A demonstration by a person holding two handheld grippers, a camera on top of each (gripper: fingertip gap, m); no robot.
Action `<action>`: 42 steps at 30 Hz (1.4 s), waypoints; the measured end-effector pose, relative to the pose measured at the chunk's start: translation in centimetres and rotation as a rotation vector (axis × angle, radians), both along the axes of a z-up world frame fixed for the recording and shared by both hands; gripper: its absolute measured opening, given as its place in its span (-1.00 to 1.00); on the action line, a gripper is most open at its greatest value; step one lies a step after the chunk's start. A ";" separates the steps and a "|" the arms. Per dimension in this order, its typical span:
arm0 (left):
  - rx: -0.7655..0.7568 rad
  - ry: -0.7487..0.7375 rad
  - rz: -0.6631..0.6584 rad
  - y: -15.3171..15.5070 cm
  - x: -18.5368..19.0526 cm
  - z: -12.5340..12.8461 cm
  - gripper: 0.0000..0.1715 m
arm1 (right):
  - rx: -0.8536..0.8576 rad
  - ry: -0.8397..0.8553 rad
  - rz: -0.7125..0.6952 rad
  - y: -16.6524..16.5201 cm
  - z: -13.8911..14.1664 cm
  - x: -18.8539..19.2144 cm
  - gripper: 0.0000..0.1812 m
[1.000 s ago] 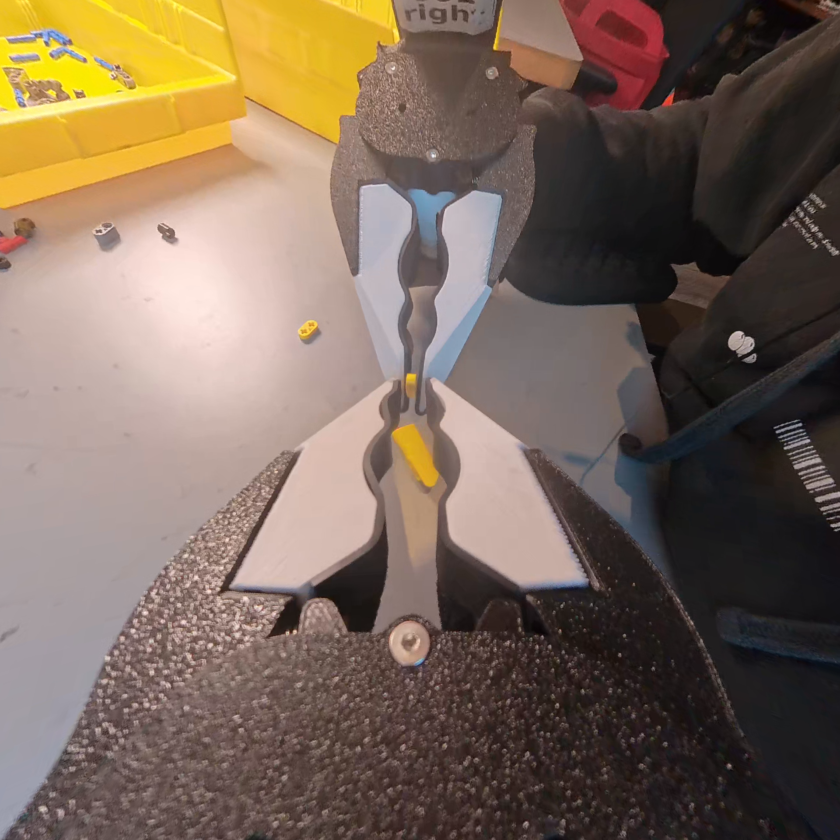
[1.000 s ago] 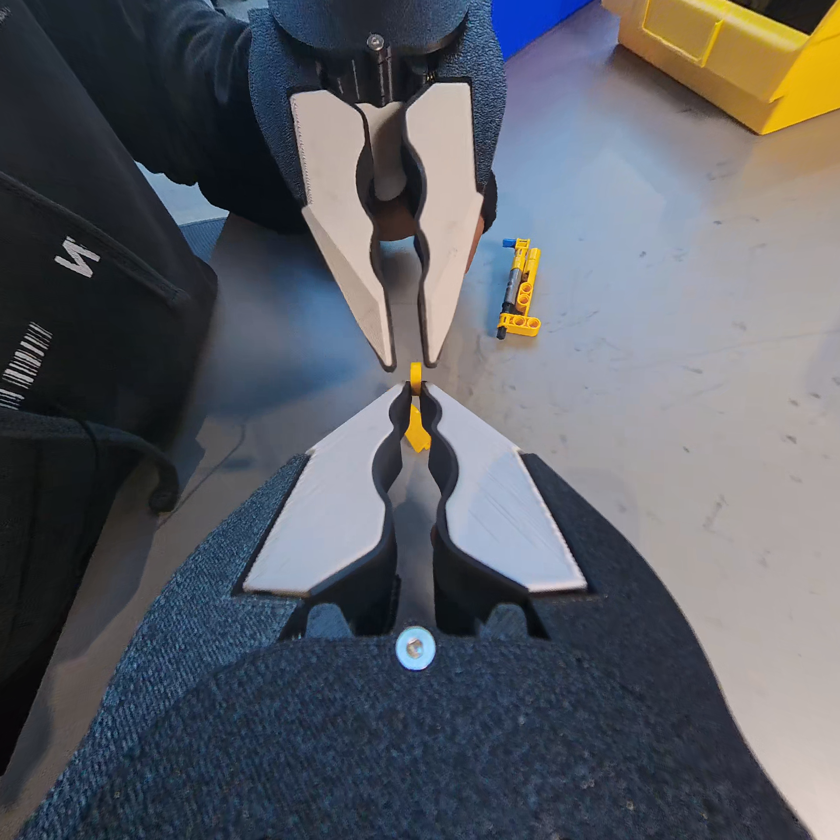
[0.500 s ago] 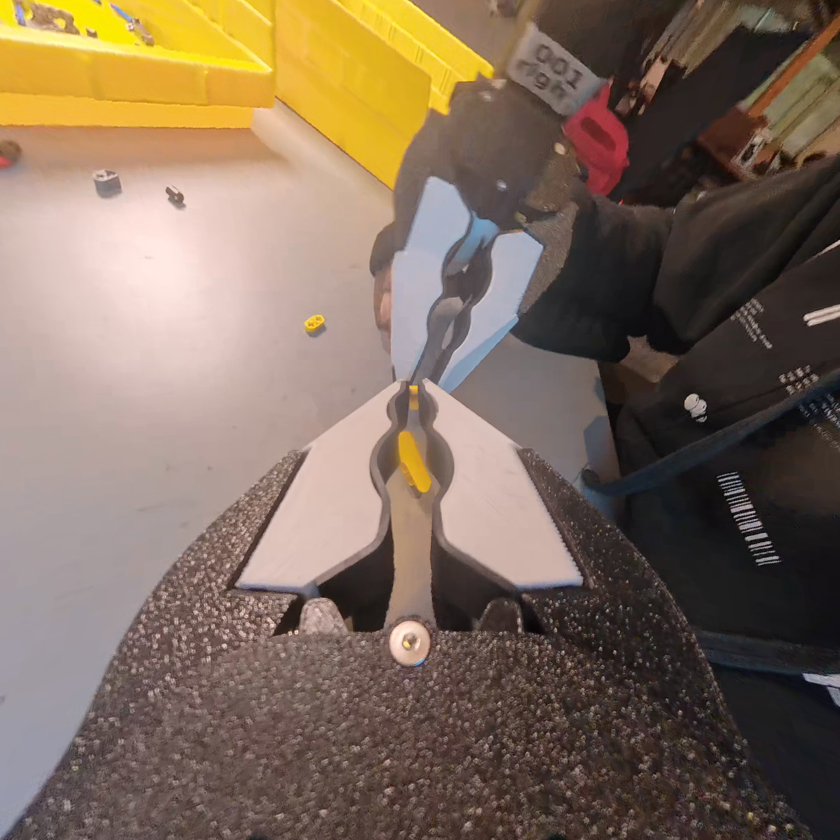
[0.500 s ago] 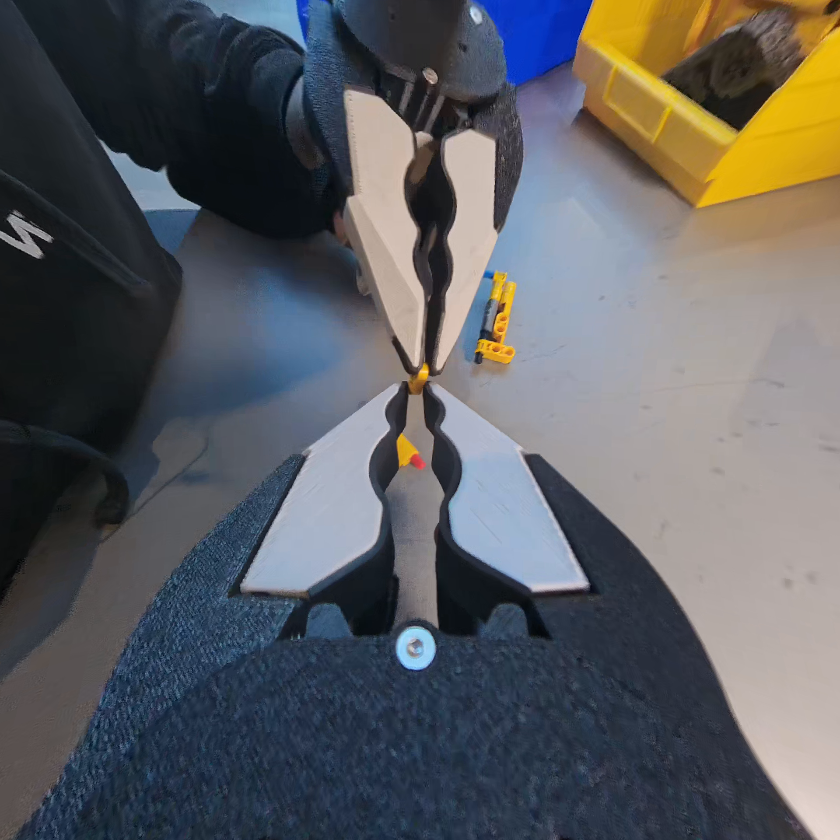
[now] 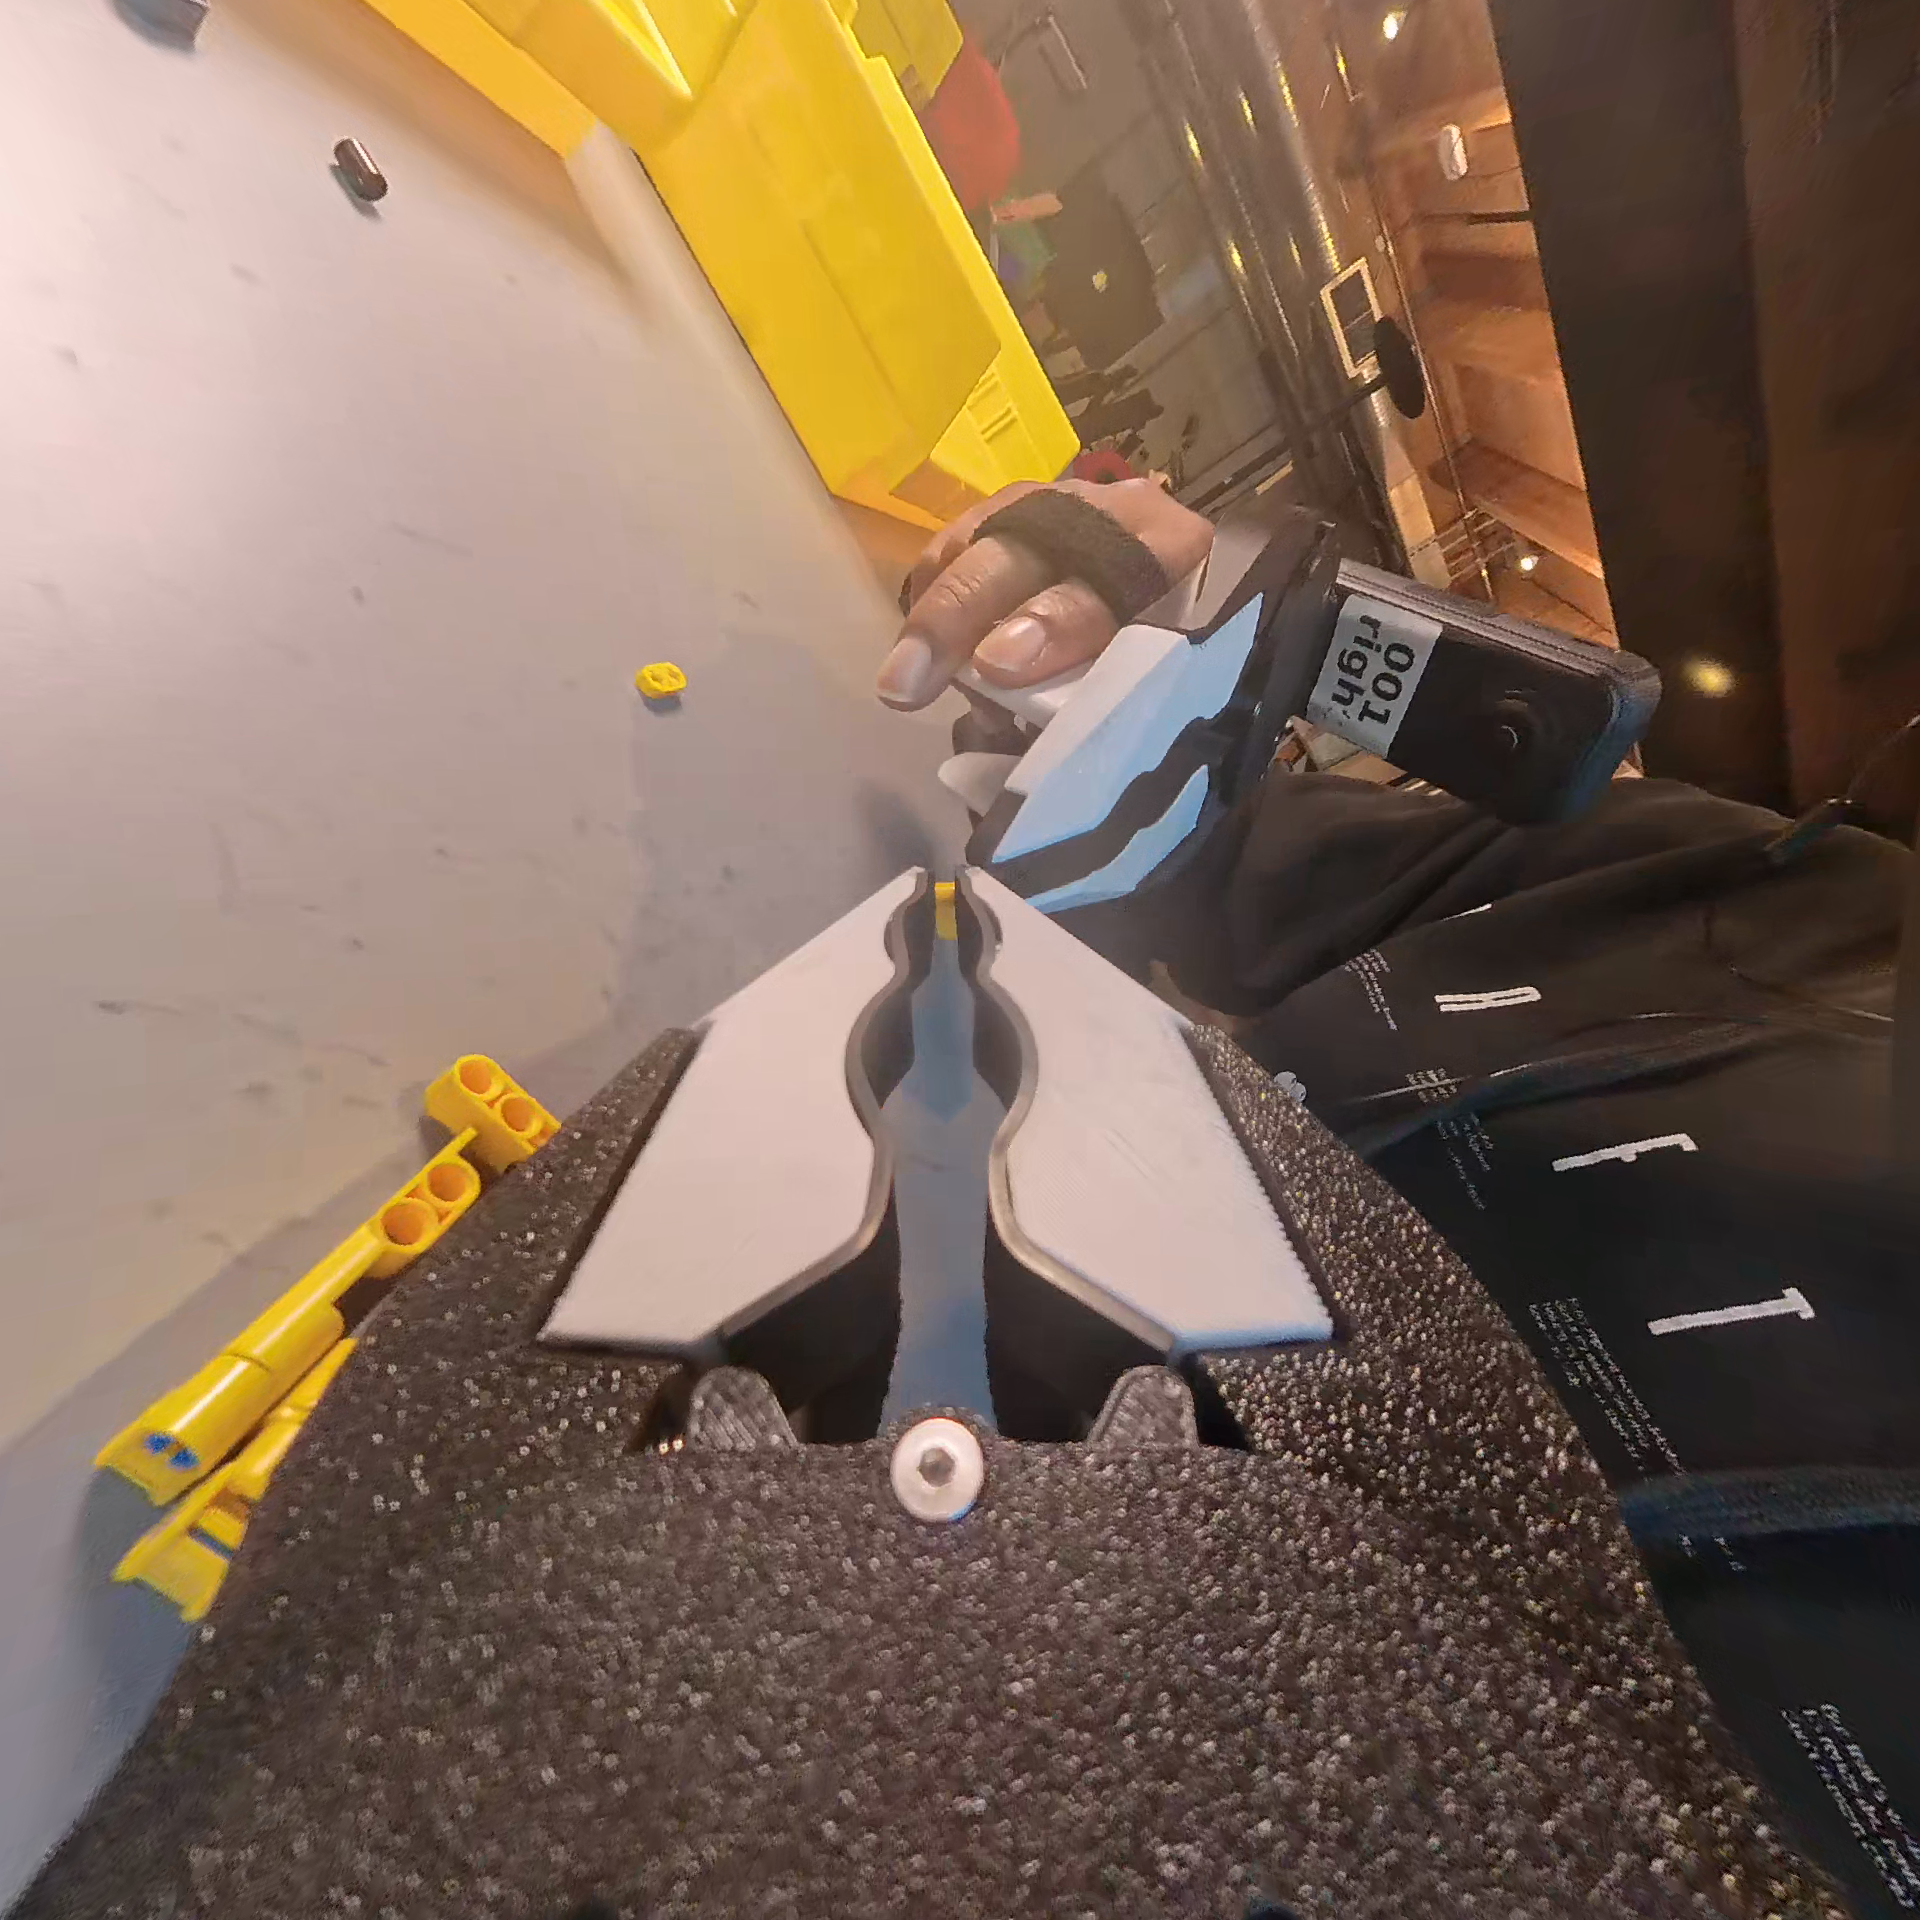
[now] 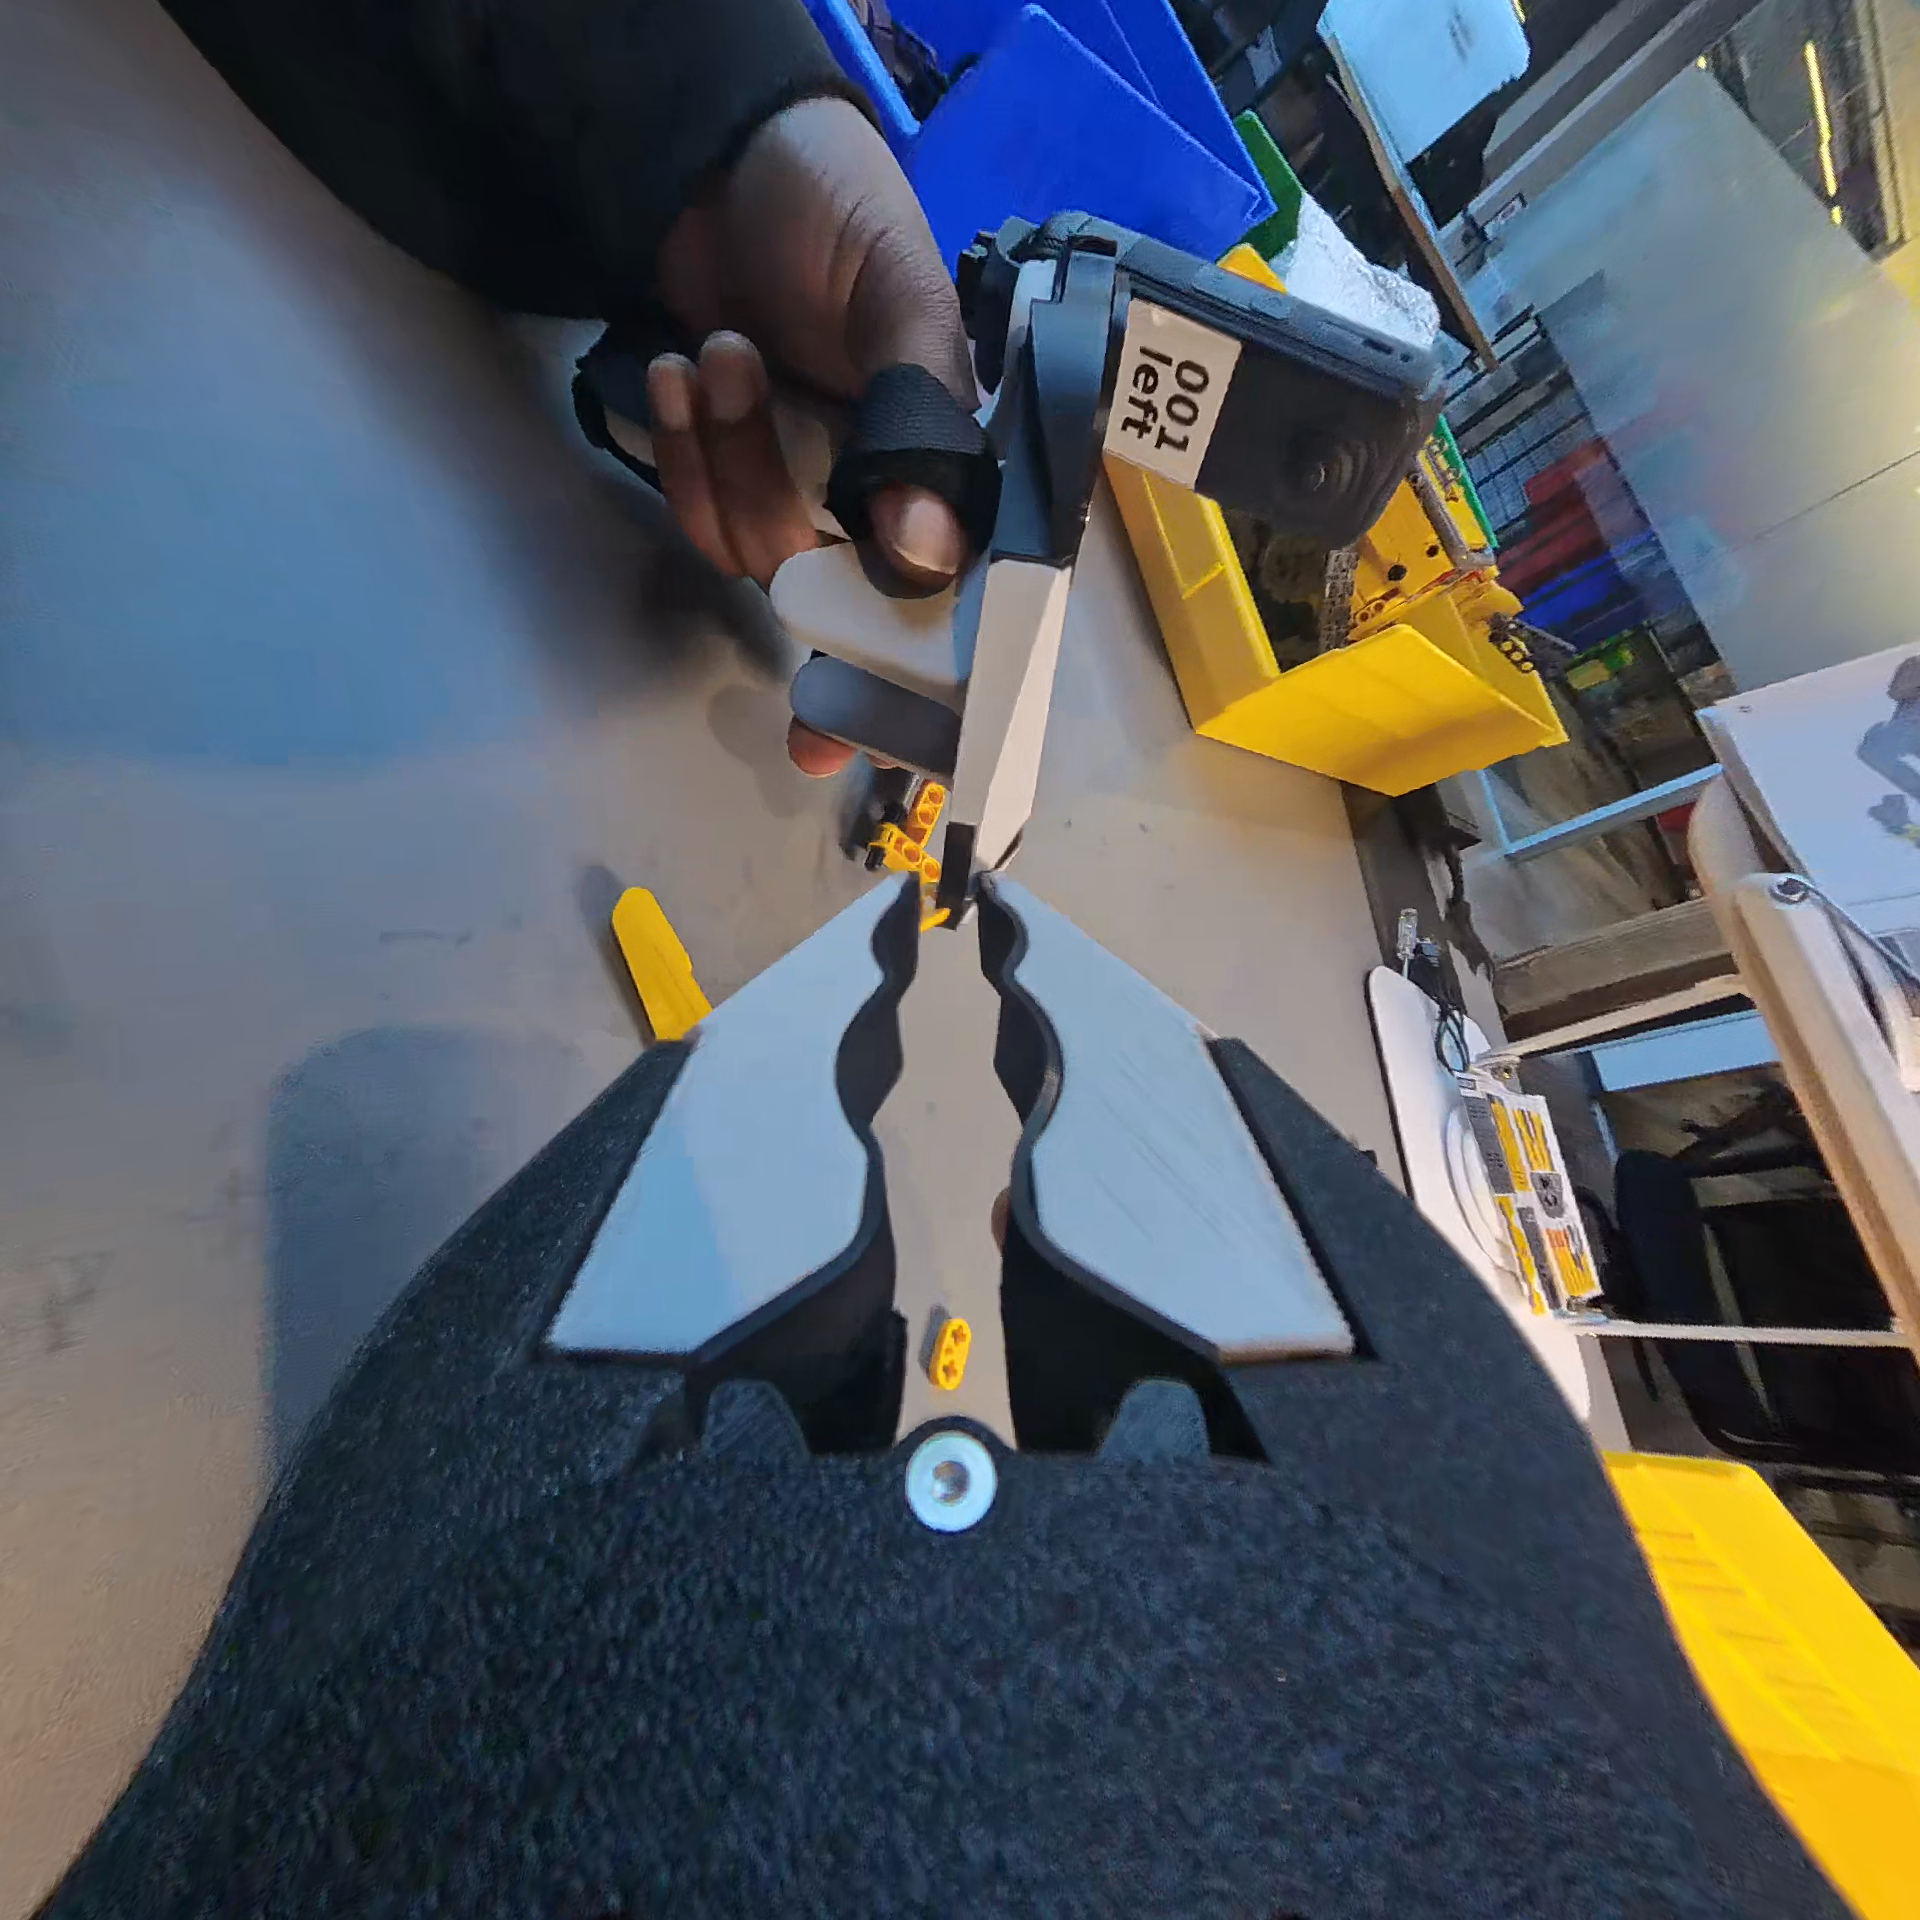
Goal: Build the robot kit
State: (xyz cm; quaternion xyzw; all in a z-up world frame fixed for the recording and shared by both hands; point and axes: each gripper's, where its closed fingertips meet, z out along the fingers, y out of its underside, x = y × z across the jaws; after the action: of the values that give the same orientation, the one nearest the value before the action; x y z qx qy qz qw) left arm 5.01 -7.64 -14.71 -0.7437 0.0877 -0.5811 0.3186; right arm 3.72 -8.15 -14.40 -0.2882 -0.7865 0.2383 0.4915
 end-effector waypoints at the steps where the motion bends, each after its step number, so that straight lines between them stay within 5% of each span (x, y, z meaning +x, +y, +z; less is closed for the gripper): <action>1: -0.005 -0.012 0.000 0.0 0.0 0.1 -0.97 | -0.003 0.000 -0.003 0.1 0.1 0.0 -0.93; 11: -0.018 -0.139 0.009 0.1 -0.6 1.5 -0.97 | -0.209 0.049 0.016 0.1 1.6 0.3 -1.00; 16: -0.037 -0.166 -0.003 0.0 -0.7 1.6 -0.97 | -0.164 0.035 0.027 -0.2 1.3 0.3 -0.79; 30: -0.060 -0.286 0.029 0.5 -0.9 2.7 -0.94 | -0.162 0.086 -0.047 0.9 1.6 -0.4 -0.91; 42: 0.061 -0.166 0.091 1.1 -1.4 2.9 -0.96 | -0.223 0.118 -0.115 1.6 2.2 -0.8 -0.91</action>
State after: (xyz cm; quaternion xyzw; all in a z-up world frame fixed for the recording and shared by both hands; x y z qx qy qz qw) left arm 3.65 -6.53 -11.84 -0.6861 0.0447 -0.6227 0.3735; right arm 2.93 -6.51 -12.18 -0.3709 -0.7070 0.3121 0.5148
